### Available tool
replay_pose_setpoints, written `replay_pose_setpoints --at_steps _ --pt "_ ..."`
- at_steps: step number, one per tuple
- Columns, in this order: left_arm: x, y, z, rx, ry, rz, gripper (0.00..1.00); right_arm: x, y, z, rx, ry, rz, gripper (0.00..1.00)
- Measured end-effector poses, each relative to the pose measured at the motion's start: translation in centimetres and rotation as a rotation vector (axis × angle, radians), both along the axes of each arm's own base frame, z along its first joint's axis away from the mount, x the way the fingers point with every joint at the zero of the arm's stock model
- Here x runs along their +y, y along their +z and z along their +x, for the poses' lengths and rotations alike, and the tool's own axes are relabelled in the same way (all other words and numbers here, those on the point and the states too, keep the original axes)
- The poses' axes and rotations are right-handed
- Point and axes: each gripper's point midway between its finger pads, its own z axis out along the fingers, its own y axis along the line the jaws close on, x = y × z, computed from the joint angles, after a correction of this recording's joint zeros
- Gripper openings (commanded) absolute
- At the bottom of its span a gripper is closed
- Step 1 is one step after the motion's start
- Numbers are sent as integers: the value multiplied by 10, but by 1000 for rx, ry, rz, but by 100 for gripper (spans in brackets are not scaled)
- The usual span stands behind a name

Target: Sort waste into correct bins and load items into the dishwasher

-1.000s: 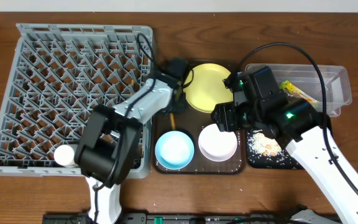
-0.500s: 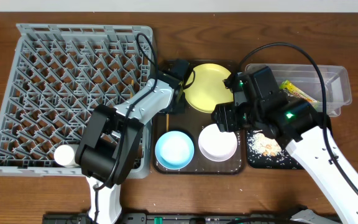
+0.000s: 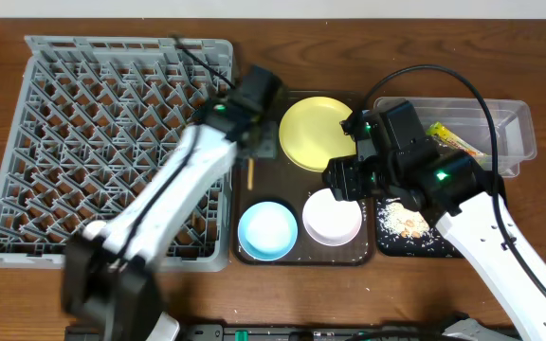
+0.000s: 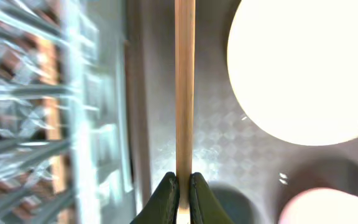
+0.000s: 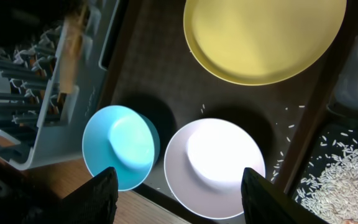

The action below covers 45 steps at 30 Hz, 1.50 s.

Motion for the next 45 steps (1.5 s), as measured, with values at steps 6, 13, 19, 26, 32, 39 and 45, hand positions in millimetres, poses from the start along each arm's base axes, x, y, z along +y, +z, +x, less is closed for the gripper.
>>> replay_pose_setpoints --at_steps 6,13,19,26,32,39,45 --pt "57 30 -7 -36 46 134 8 0 0 0 0 0 0 62" --pt "120 -10 -10 75 131 277 8 0 0 0 0 0 0 62" --pt "123 -14 -6 84 96 251 27 0 0 0 0 0 0 62" --pt "74 -17 -15 118 -42 96 38 0 0 0 0 0 0 62" --pt "-3 -3 -7 60 -124 -183 45 0 0 0 1 0 0 62" --pt "-38 8 12 0 -77 -348 47 0 0 0 0 0 0 63" --pt "-49 -48 33 100 72 -391 51 0 0 0 0 0 0 63"
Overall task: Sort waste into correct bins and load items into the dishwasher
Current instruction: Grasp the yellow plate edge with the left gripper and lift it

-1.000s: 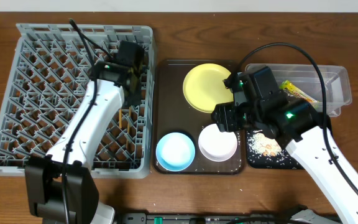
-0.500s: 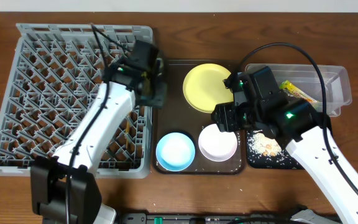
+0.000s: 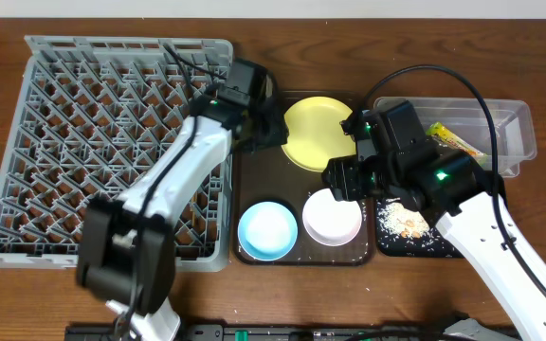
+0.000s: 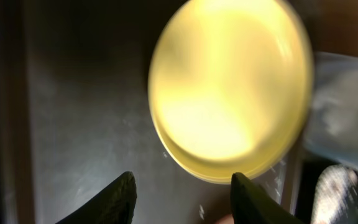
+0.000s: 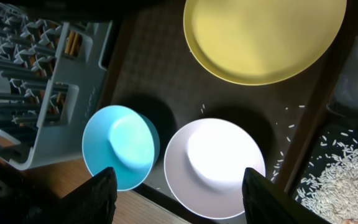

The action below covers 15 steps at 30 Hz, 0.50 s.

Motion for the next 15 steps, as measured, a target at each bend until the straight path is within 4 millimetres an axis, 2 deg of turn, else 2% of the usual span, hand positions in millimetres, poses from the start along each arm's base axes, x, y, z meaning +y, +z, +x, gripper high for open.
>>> replay_pose_setpoints --at_steps 3,5,8,10,15 --pt "-3 -34 7 64 60 -4 52 0 0 0 0 0 0 63" --pt "-5 -48 13 76 82 -11 51 0 0 0 0 0 0 63" --pt "-7 -61 17 87 100 -16 50 0 0 0 1 0 0 63" --pt "-8 -68 17 103 109 -16 43 0 0 0 0 0 0 63" --pt "-8 -82 16 130 120 -15 34 0 0 0 0 0 0 63"
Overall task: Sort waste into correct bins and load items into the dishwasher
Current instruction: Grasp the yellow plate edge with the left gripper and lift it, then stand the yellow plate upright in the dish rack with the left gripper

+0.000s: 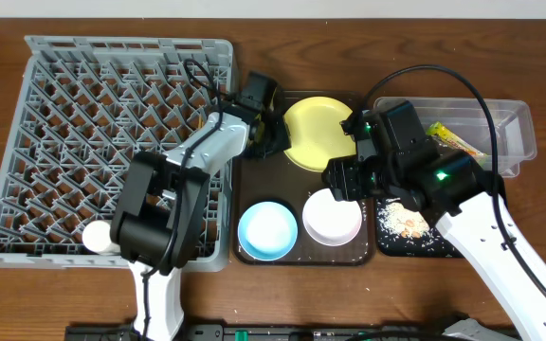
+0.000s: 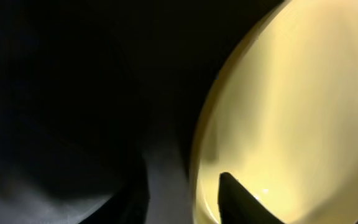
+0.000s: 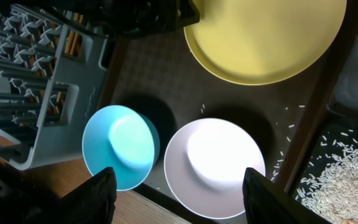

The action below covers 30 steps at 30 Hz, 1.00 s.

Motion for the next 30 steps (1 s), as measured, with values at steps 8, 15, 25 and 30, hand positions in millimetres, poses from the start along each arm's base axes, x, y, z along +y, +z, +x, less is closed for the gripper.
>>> replay_pose_setpoints --at_steps 8,15,25,30 --pt "-4 -4 0 4 -4 -6 8 0 0 0 0 0 0 62" --pt "-12 -6 -7 -15 -95 13 8 0 0 0 1 0 -1 62" --pt "32 77 -4 -131 -113 8 7 0 0 0 2 0 -1 63" --pt "93 183 -18 -361 -61 143 7 0 0 0 2 0 -1 63"
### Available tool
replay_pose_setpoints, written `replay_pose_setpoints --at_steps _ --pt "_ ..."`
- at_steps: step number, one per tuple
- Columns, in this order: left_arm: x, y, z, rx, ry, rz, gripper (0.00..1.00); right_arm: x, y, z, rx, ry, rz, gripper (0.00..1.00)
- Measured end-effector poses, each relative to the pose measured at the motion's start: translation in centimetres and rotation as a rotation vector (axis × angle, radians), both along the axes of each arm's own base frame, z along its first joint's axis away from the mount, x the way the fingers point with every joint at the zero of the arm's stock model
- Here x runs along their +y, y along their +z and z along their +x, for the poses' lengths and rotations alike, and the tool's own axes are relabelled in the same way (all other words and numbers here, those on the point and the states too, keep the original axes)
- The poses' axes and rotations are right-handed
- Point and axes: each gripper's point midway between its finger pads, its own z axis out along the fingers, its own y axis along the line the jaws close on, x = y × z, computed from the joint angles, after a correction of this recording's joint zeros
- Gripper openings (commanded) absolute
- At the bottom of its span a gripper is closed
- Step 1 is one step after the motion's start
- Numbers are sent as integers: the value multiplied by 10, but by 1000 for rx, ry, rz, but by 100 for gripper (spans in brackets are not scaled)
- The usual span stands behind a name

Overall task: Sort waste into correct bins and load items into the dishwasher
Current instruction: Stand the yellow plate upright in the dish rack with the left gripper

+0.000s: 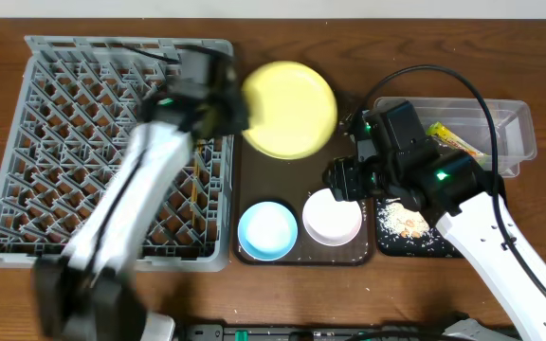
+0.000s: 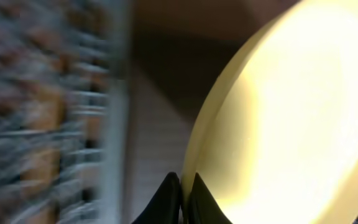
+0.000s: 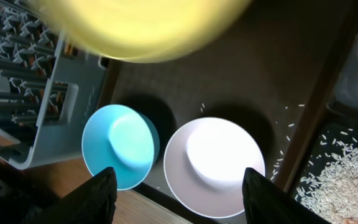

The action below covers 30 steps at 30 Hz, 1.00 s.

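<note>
A yellow plate (image 1: 289, 109) hangs blurred above the back of the dark tray (image 1: 363, 256), near the rack's right edge. My left gripper (image 1: 238, 114) is shut on its left rim; the left wrist view shows the fingertips (image 2: 182, 186) pinched on the plate's (image 2: 291, 112) edge. The grey dish rack (image 1: 64, 142) fills the left side. A blue bowl (image 1: 268, 229) and a white bowl (image 1: 332, 218) sit on the tray's front. My right gripper (image 3: 188, 199) hovers open above the bowls, holding nothing.
A black tray with spilled rice (image 1: 410, 227) lies right of the bowls. A clear bin (image 1: 463, 133) with a wrapper stands at the back right. Loose rice grains (image 3: 347, 180) spread over that black tray.
My left gripper was at the yellow plate's left rim on the tray. It is now shut on that rim, and the plate is off the tray and further left. The right arm is still.
My left gripper was shut on a wooden chopstick at the tray's left edge. Then it was open over the yellow plate, the chopstick gone from it. Then it was at the plate's rim, and now it holds the plate up beside the rack.
</note>
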Motion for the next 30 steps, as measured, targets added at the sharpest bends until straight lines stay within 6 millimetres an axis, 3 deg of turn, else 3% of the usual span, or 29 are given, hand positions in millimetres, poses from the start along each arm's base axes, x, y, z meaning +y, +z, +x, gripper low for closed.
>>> replay_pose_setpoints --at_steps 2,4,8,12,19,30 --pt "30 26 -13 -60 48 113 8 0 0 0 -1 0 0 64" --pt "60 39 -26 -88 102 251 7 0 0 0 0 0 0 64" --pt "117 47 -40 -78 201 566 7 0 0 0 0 0 0 64" --pt "153 50 -39 -53 279 787 7 0 0 0 0 0 0 64" --pt "184 54 -32 -30 373 1006 7 0 0 0 0 0 0 64" --pt "197 34 -21 42 366 1107 7 0 0 0 0 0 0 65"
